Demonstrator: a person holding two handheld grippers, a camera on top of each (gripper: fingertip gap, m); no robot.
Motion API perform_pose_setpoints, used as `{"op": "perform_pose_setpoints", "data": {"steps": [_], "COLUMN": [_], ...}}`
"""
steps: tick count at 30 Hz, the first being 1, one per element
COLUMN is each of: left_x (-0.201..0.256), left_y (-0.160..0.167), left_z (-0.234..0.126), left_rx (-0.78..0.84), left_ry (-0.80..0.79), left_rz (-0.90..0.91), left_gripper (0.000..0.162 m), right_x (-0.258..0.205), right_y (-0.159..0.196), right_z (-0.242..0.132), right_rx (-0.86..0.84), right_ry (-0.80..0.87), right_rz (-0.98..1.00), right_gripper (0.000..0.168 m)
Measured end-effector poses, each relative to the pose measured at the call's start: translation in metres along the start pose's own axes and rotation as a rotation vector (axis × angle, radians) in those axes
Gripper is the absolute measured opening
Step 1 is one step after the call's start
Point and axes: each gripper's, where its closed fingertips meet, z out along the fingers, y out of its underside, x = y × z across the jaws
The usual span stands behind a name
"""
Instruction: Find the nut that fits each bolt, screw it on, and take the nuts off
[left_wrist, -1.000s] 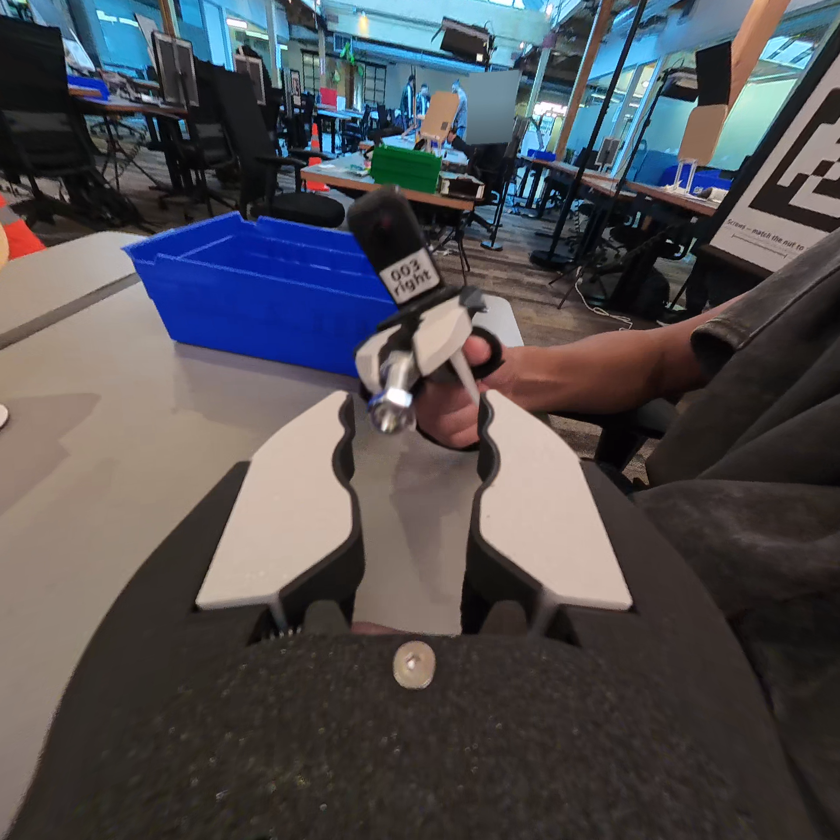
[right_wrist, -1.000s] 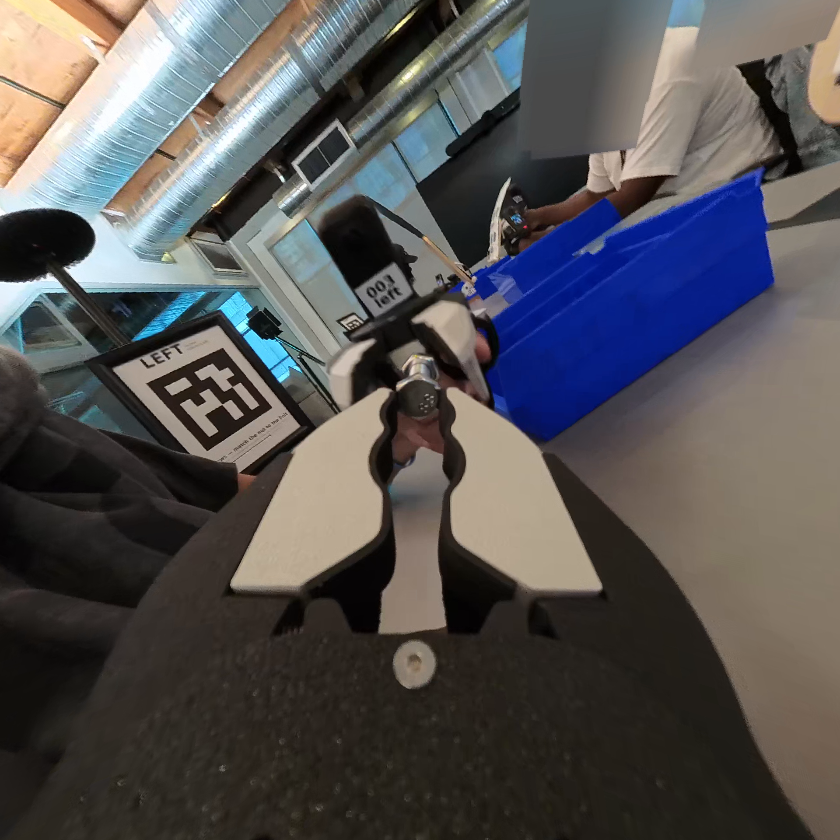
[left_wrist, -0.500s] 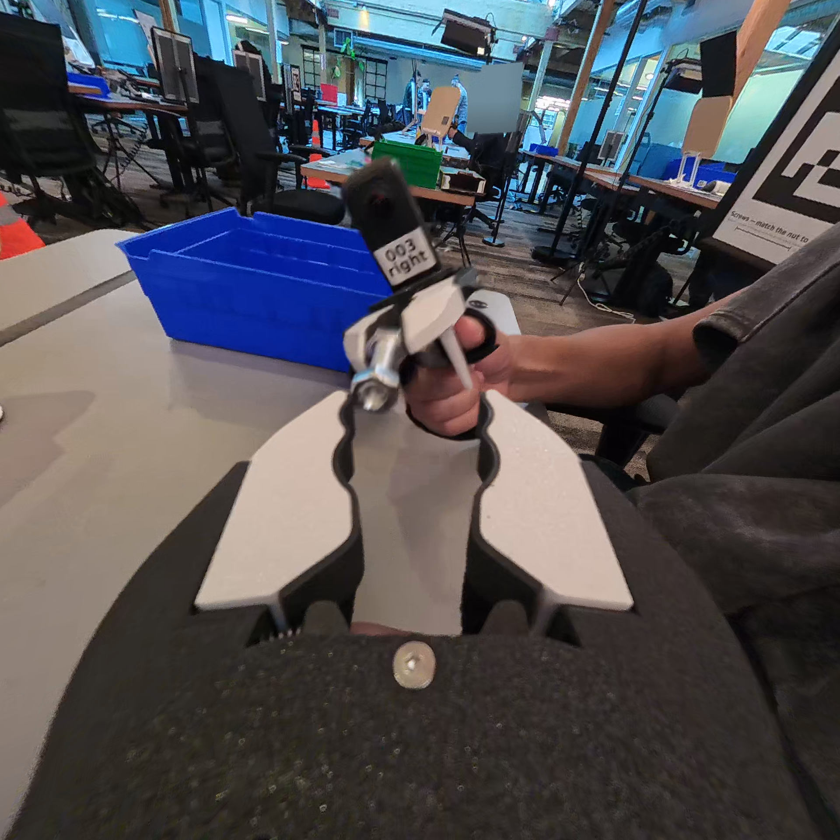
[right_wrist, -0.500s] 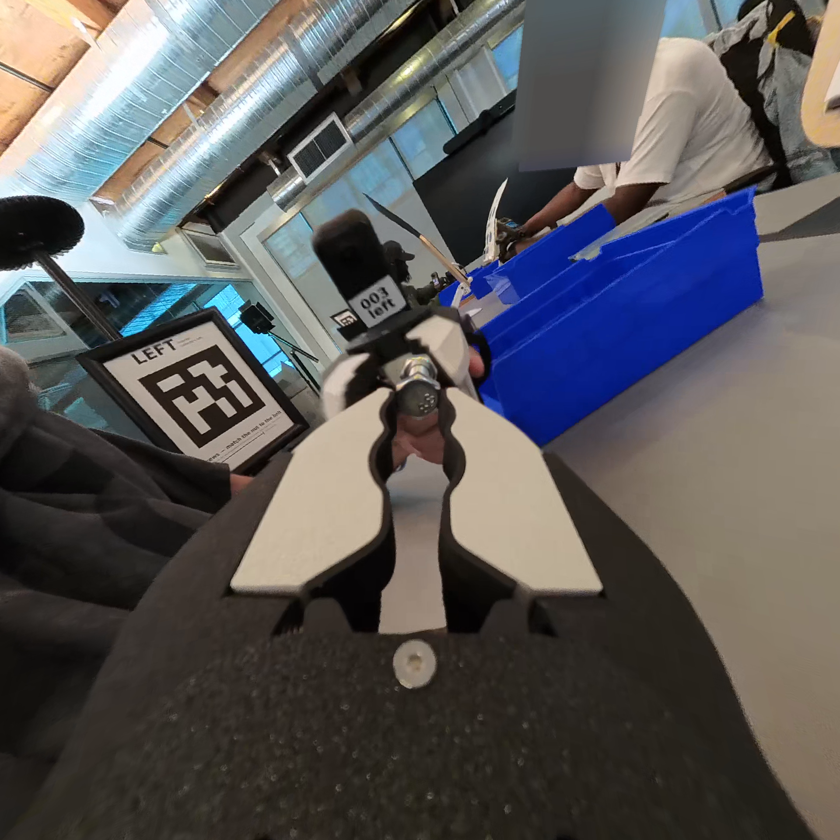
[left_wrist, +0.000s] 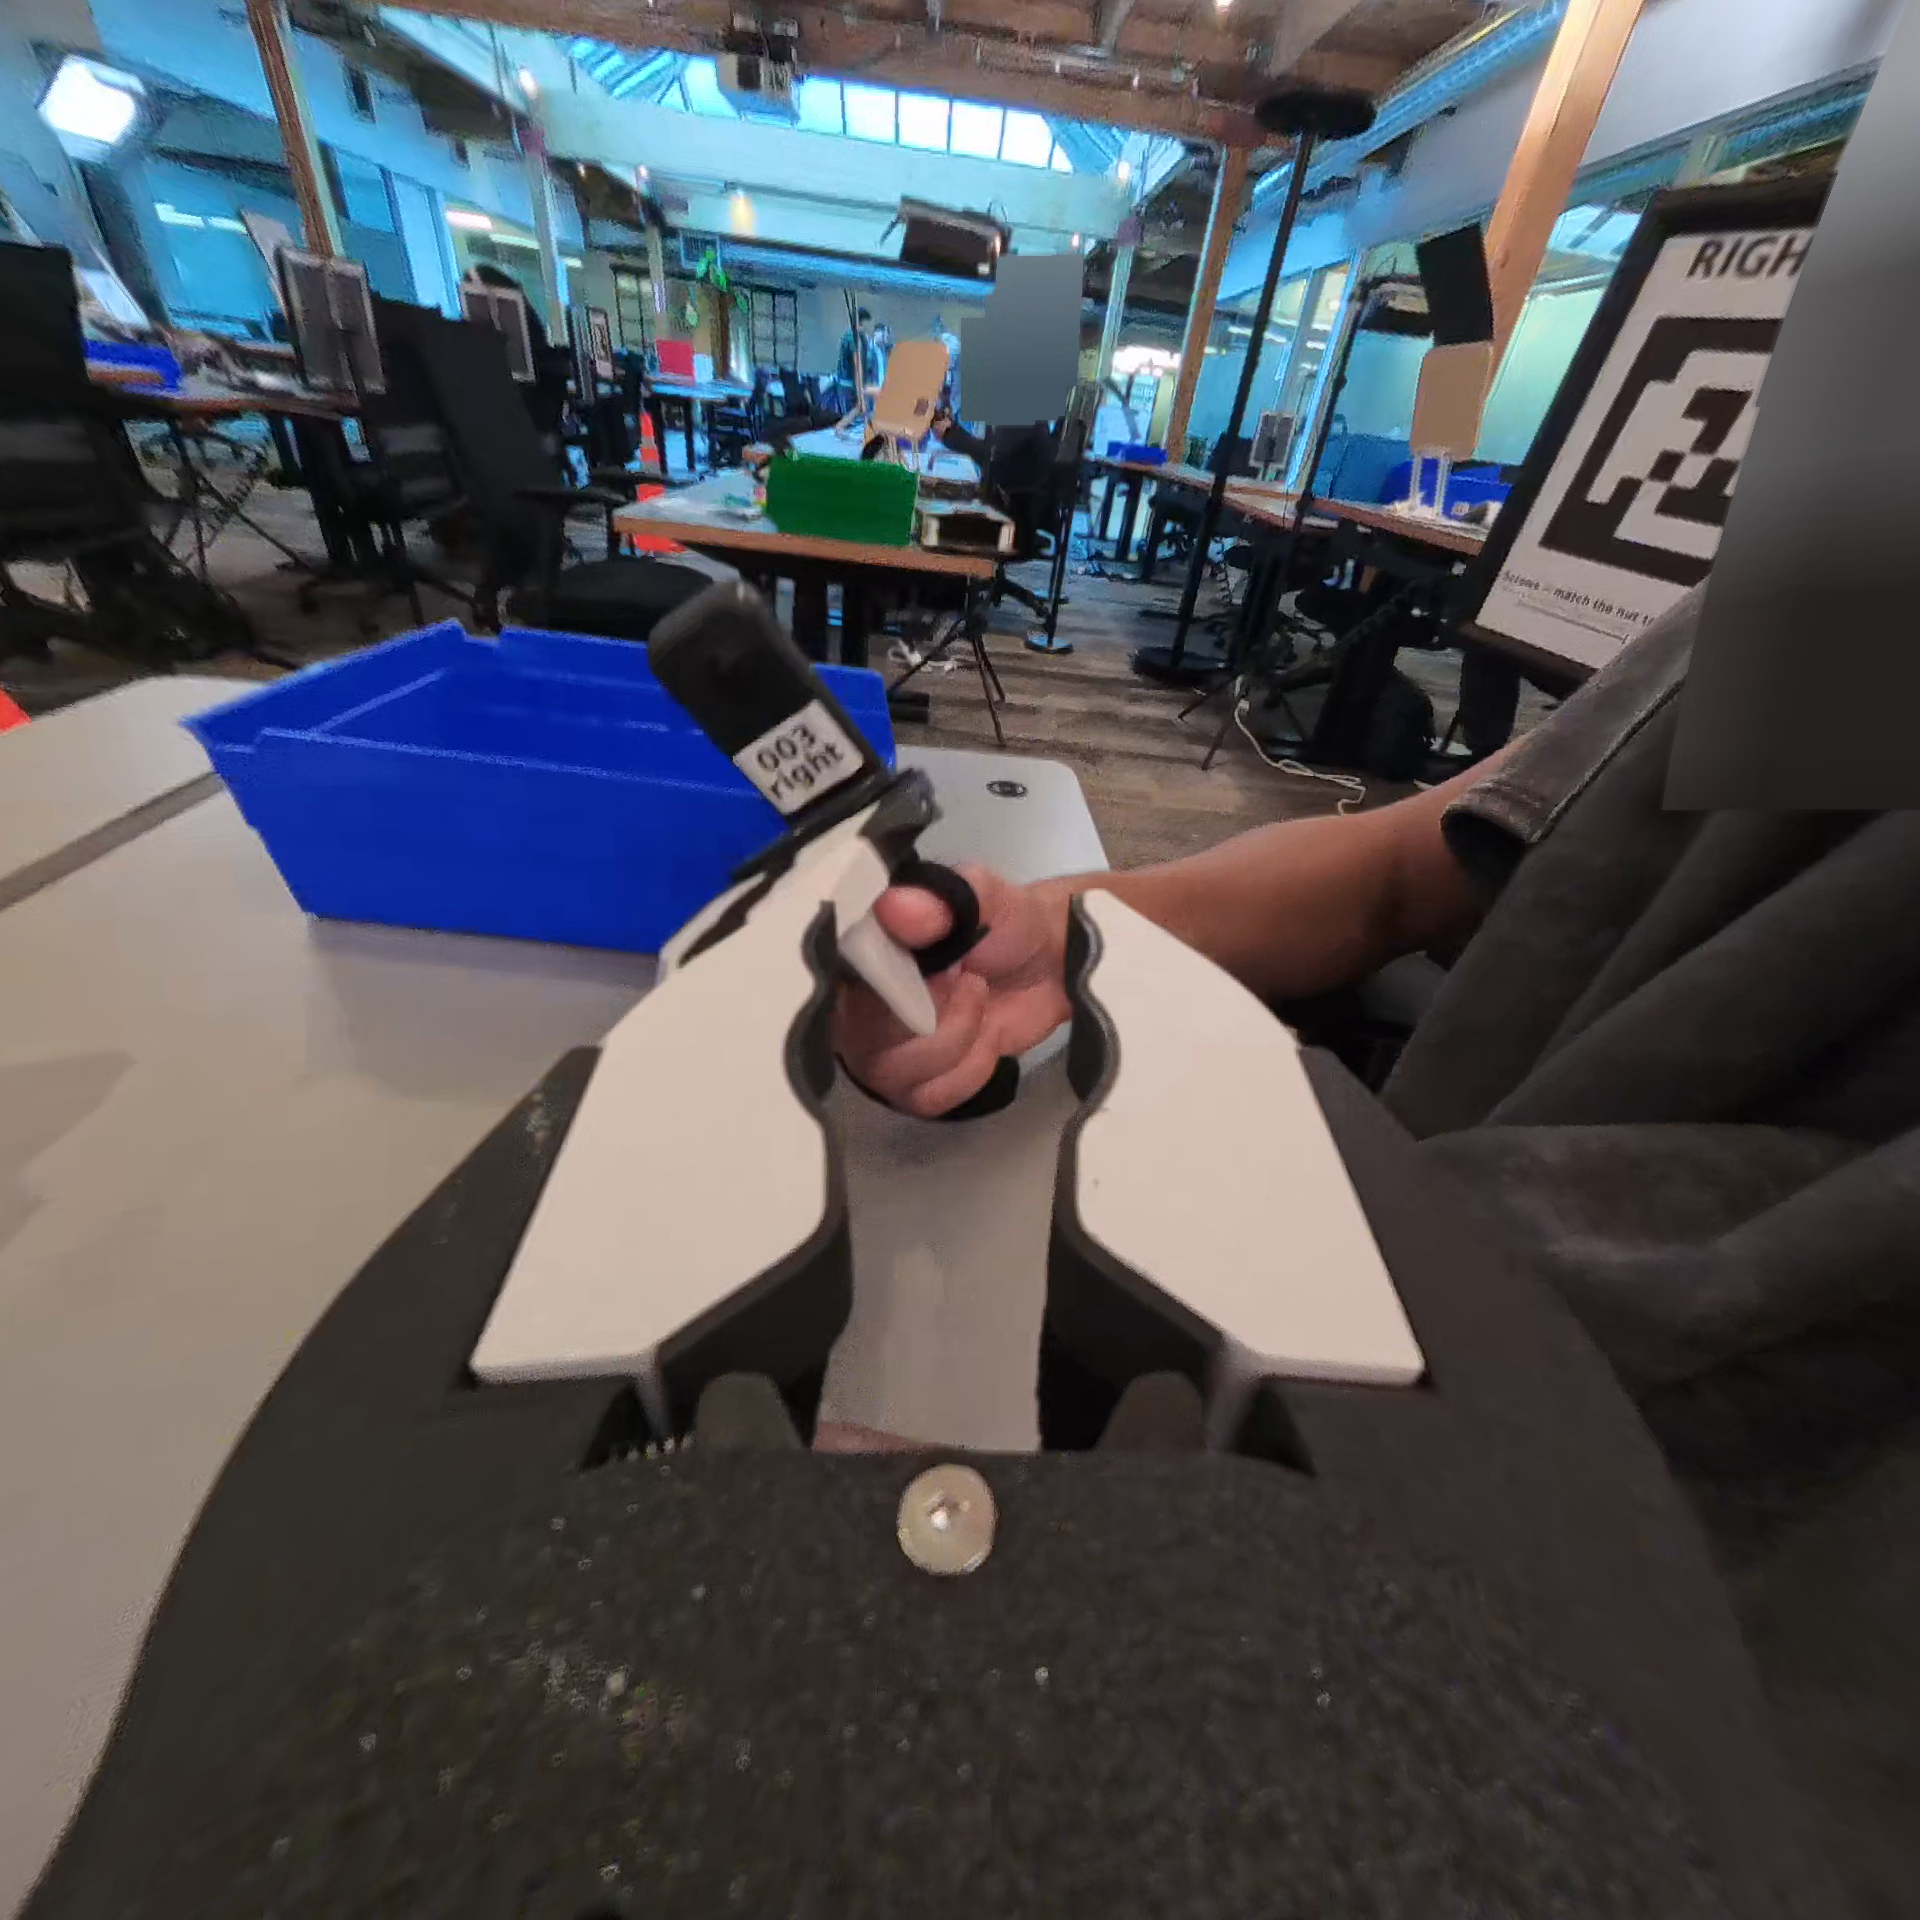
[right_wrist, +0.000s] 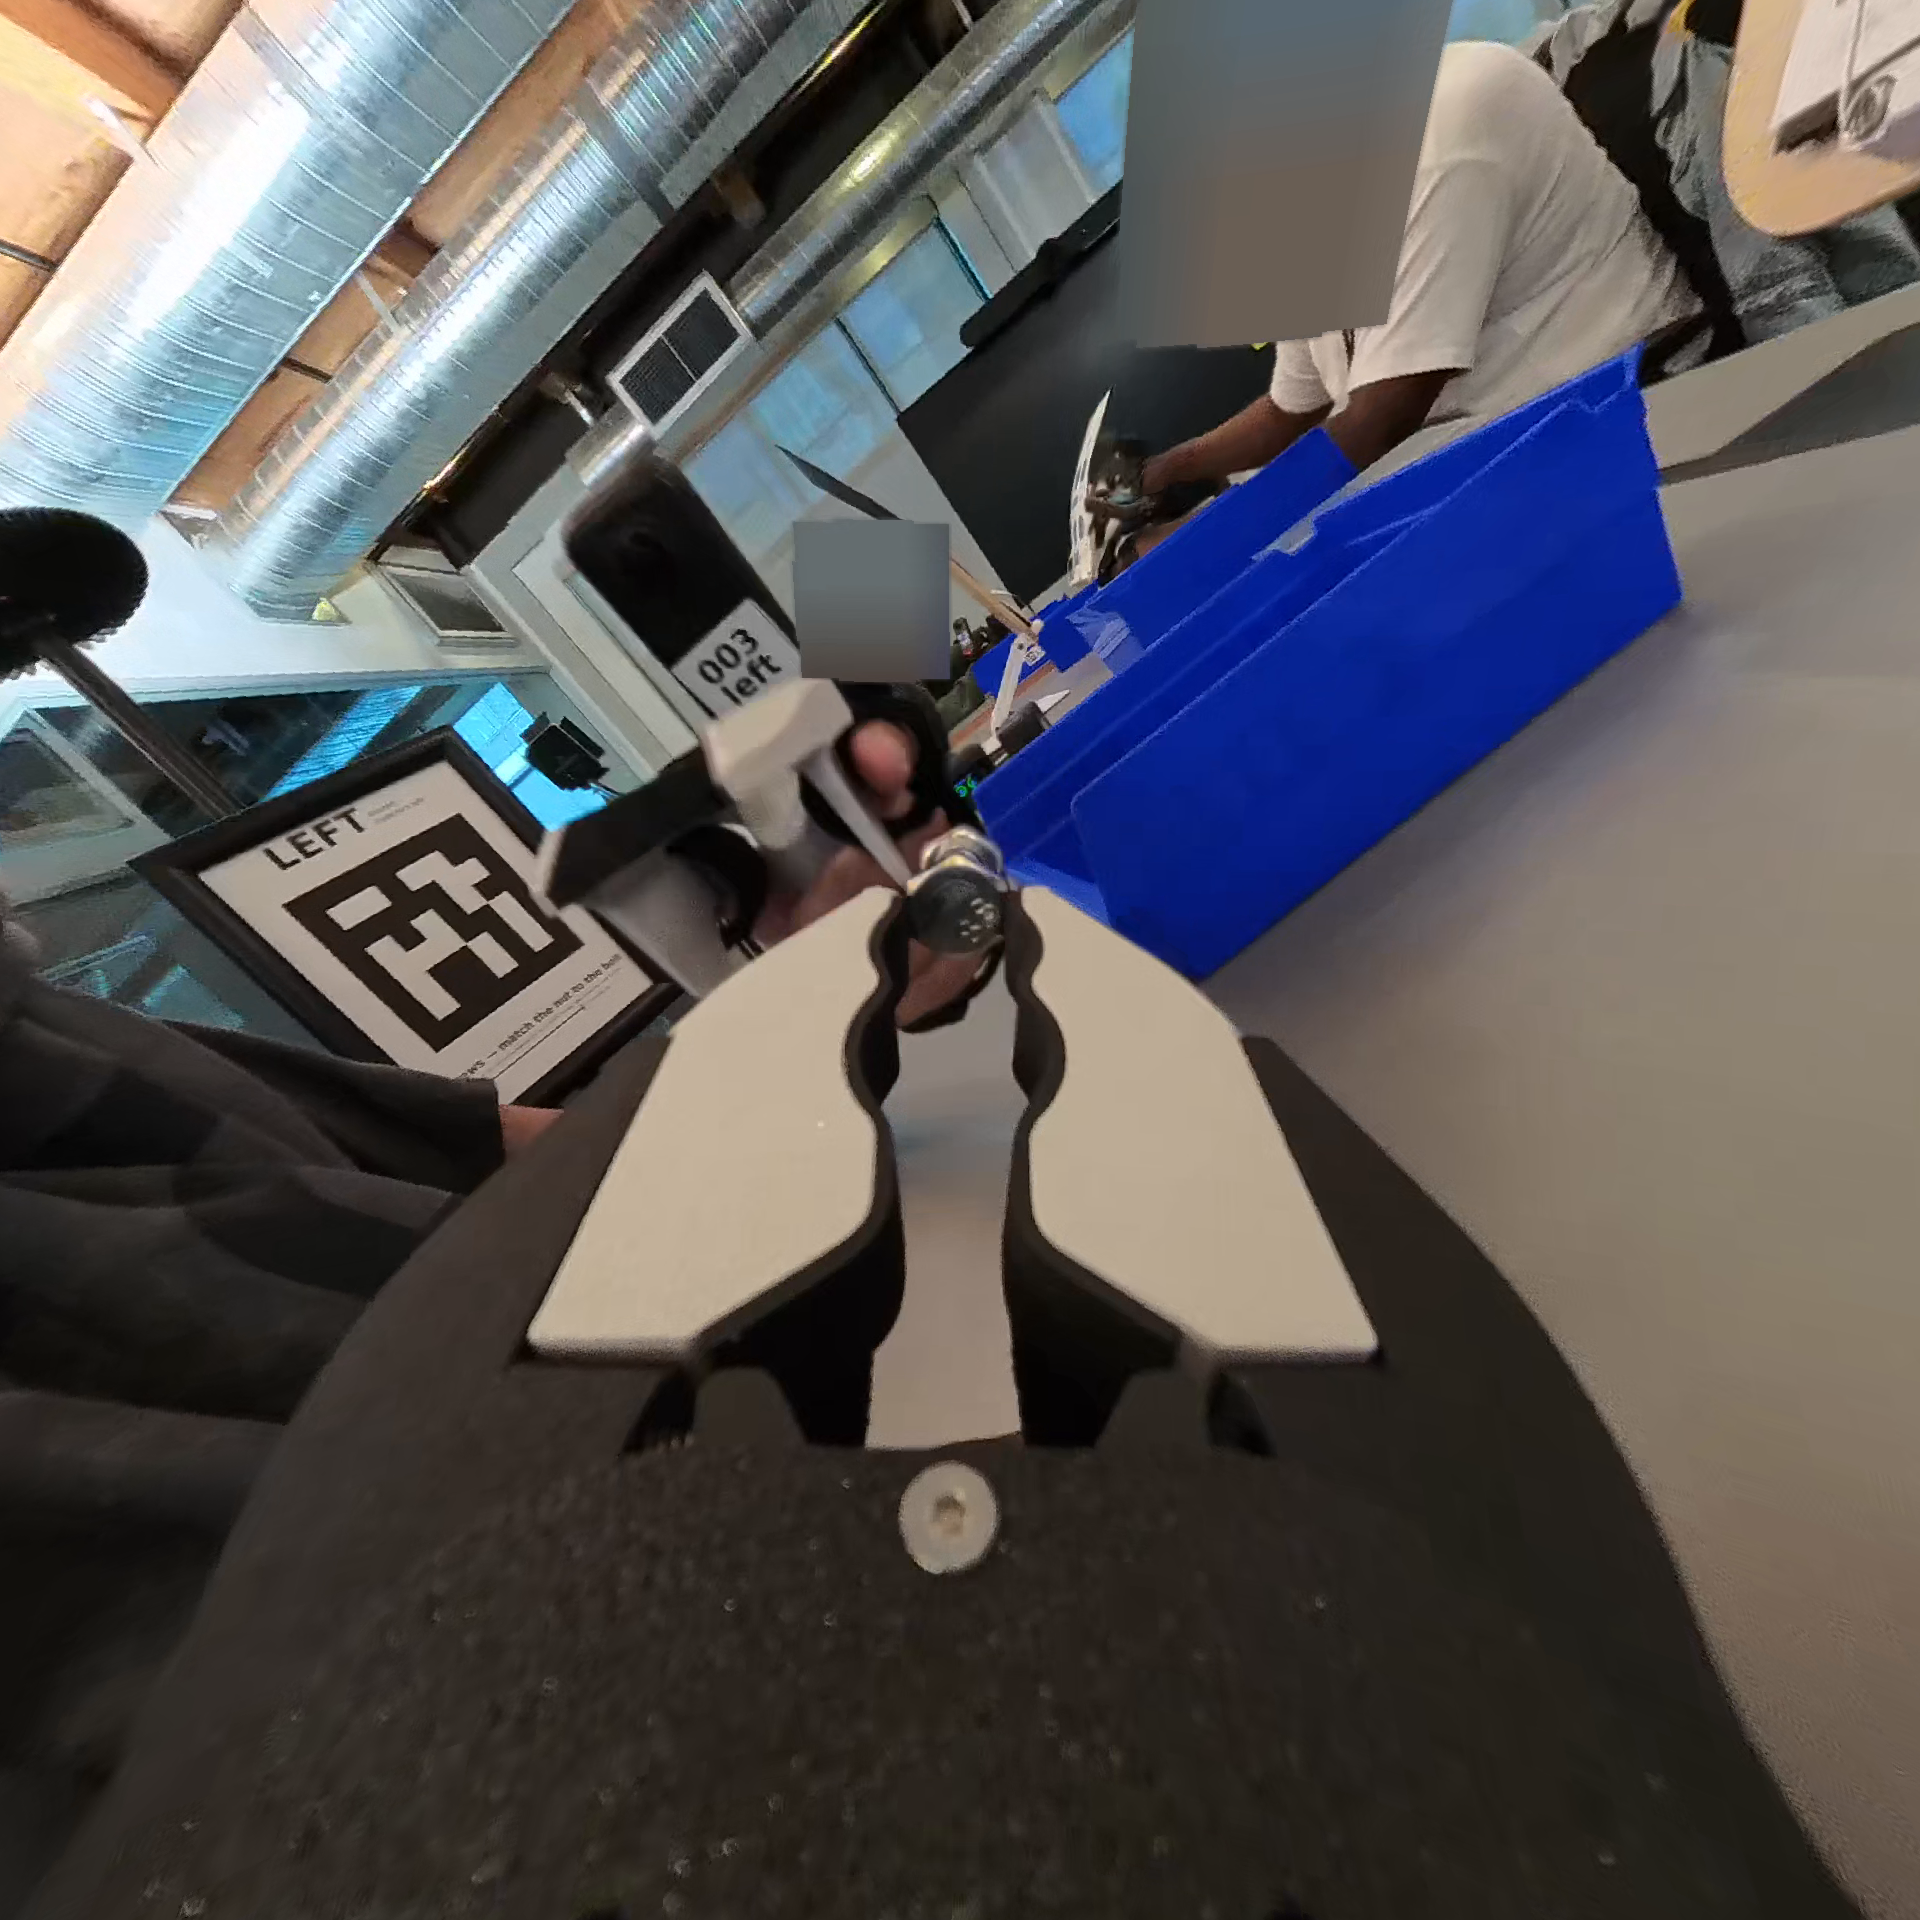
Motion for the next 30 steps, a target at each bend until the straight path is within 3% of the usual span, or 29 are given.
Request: {"op": "perform_pose_setpoints", "data": {"steps": [7,13,19,22,23,25,27,30], "left_x": [-0.03,0.002,-0.036,-0.027,-0.022,-0.009,-0.009,-0.026], "left_y": [0.025,-0.007,0.018,0.017,0.011,-0.006,-0.012,0.004], "left_z": [-0.001,0.005,-0.005,0.002,0.004,0.004,0.001,-0.003], "left_rx": [-0.064,0.025,0.008,0.007,0.017,0.069,0.072,0.04], "left_ry": [-0.112,-0.01,-0.125,-0.092,-0.087,-0.039,-0.057,-0.108], "left_rz": [-0.05,0.016,-0.088,-0.081,-0.065,-0.036,-0.011,-0.047], "left_gripper": [0.05,0.044,0.052,0.052,0.063,0.048,0.048,0.052], "right_x": [-0.026,-0.005,-0.037,-0.021,-0.015,-0.003,-0.006,-0.024], "right_y": [-0.01,-0.001,-0.022,-0.019,-0.015,-0.007,-0.006,-0.017], "right_z": [0.005,0.001,0.001,0.001,0.001,0.0,0.0,0.002], "right_rx": [0.015,0.014,0.065,0.07,0.06,0.046,0.045,0.061], "right_ry": [-0.075,-0.027,-0.102,-0.026,-0.014,0.024,0.003,-0.041], "right_rz": [-0.051,0.008,-0.075,-0.083,-0.071,-0.05,-0.036,-0.074], "right_gripper": [0.017,0.017,0.017,0.017,0.018,0.018,0.017,0.017]}}
